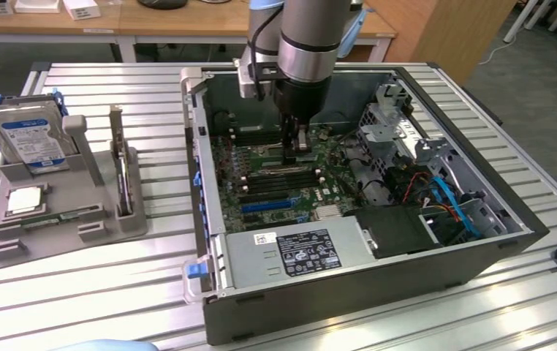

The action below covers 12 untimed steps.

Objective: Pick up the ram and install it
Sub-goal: 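Insert the ram into the slot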

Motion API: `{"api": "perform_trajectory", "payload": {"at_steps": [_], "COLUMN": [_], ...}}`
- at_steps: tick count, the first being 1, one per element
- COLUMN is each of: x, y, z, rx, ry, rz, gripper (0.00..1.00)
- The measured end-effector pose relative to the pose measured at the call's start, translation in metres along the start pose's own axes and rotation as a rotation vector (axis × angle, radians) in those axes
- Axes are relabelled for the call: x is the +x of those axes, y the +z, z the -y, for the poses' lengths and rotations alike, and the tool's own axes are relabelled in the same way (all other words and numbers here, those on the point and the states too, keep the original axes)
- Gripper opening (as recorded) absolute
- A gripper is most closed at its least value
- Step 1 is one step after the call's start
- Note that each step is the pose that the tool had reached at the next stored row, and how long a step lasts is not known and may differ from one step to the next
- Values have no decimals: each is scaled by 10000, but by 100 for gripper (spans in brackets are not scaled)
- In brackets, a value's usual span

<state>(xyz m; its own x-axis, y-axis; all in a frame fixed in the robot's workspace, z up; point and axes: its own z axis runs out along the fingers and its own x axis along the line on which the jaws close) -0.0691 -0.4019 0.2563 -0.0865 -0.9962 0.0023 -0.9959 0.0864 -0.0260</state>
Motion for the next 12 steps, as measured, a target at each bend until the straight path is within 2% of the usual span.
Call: {"api": "perform_trajectory", "payload": {"at_steps": [6, 12], "x": [-2, -2], "y": [72, 165], "z": [7, 9], "rx": [25, 78], "ry": [0, -2], "rz": [1, 6], "gripper": [13, 13]}}
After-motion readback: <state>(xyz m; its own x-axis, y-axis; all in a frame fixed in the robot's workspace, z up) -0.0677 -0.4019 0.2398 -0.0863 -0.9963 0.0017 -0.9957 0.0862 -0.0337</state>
